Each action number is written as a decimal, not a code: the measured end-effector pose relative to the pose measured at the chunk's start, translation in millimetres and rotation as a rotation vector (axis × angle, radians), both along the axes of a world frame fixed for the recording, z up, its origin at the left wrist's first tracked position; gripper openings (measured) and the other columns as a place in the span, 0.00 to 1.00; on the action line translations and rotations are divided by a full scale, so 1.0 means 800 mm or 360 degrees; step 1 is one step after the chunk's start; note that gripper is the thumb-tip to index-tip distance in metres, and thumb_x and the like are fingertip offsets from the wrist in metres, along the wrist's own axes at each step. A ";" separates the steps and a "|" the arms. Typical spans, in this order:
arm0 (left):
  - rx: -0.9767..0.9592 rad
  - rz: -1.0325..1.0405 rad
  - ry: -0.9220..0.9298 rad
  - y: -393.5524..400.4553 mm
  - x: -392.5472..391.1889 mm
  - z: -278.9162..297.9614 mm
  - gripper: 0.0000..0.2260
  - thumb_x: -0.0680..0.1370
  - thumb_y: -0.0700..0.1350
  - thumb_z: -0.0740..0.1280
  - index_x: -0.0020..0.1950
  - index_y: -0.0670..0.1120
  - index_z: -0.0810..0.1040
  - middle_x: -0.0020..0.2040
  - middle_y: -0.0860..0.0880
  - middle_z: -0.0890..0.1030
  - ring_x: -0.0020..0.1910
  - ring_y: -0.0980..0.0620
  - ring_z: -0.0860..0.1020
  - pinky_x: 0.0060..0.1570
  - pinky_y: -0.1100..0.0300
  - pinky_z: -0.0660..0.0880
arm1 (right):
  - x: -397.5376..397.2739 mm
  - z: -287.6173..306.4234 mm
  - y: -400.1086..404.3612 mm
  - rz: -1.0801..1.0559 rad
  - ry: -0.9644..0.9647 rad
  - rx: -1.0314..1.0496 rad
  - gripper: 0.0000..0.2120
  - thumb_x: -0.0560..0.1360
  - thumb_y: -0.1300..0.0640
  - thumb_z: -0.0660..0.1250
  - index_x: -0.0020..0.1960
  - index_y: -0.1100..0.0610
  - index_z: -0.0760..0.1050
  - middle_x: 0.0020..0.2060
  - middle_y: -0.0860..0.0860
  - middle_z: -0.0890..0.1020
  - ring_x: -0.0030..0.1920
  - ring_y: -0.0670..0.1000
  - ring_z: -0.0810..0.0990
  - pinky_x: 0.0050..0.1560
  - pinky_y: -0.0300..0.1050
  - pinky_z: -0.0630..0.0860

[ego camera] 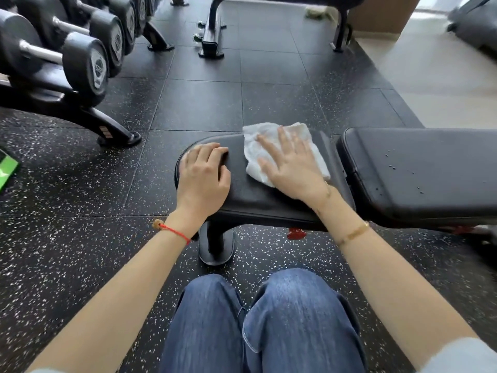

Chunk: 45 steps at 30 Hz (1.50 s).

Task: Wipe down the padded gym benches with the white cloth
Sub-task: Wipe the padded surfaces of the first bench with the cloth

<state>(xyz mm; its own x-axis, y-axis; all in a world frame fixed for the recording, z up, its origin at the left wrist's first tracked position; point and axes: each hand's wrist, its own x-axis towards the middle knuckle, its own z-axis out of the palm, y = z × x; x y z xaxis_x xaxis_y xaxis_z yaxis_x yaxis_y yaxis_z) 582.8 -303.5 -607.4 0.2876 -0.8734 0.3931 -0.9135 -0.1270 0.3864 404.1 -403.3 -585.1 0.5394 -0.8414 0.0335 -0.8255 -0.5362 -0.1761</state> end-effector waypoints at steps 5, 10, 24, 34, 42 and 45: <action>-0.0032 0.0001 -0.0004 0.000 0.001 -0.003 0.19 0.77 0.47 0.59 0.66 0.47 0.76 0.67 0.49 0.75 0.68 0.46 0.70 0.71 0.49 0.62 | -0.066 0.000 0.012 0.0055 0.0087 0.0003 0.27 0.82 0.40 0.45 0.80 0.39 0.46 0.81 0.53 0.46 0.80 0.55 0.42 0.78 0.56 0.41; -0.0019 0.0008 0.0009 0.000 0.000 -0.001 0.18 0.77 0.46 0.60 0.66 0.47 0.75 0.68 0.49 0.75 0.69 0.47 0.69 0.72 0.49 0.61 | -0.044 0.014 -0.072 -0.0262 0.0172 0.0043 0.26 0.84 0.48 0.48 0.81 0.49 0.48 0.80 0.60 0.49 0.79 0.62 0.46 0.77 0.60 0.44; -0.0043 0.0004 -0.0003 0.001 0.002 -0.005 0.18 0.77 0.46 0.61 0.67 0.47 0.76 0.67 0.49 0.75 0.68 0.47 0.70 0.71 0.50 0.61 | -0.074 0.006 -0.018 -0.0036 0.0297 -0.0068 0.27 0.83 0.46 0.41 0.81 0.47 0.45 0.80 0.57 0.46 0.80 0.58 0.42 0.78 0.59 0.41; -0.0030 -0.0014 -0.0012 0.002 0.002 -0.004 0.19 0.77 0.47 0.59 0.67 0.47 0.75 0.68 0.49 0.75 0.68 0.47 0.70 0.71 0.49 0.62 | -0.043 -0.004 0.060 0.0174 -0.0006 0.0010 0.27 0.81 0.41 0.39 0.80 0.39 0.44 0.80 0.51 0.44 0.80 0.54 0.40 0.79 0.52 0.37; -0.0030 -0.0003 0.0001 0.000 0.003 -0.006 0.19 0.77 0.47 0.59 0.66 0.47 0.76 0.68 0.49 0.75 0.69 0.47 0.70 0.72 0.49 0.62 | -0.058 0.007 -0.038 -0.0195 0.0329 -0.0014 0.27 0.83 0.49 0.41 0.81 0.51 0.44 0.80 0.59 0.45 0.79 0.63 0.43 0.77 0.63 0.42; -0.0018 -0.0003 -0.0015 0.000 0.003 -0.005 0.18 0.77 0.47 0.60 0.66 0.47 0.76 0.68 0.49 0.75 0.68 0.47 0.70 0.71 0.49 0.62 | -0.012 0.012 -0.038 -0.0134 0.0177 0.0064 0.26 0.84 0.48 0.45 0.81 0.48 0.46 0.80 0.60 0.45 0.80 0.59 0.42 0.77 0.59 0.40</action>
<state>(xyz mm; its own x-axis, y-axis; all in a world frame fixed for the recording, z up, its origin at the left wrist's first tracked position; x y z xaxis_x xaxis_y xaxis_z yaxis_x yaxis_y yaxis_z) 585.3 -303.4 -611.7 0.2825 -0.8693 0.4055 -0.9173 -0.1211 0.3794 394.8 -433.5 -575.2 0.4656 -0.8832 -0.0571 -0.8827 -0.4588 -0.1013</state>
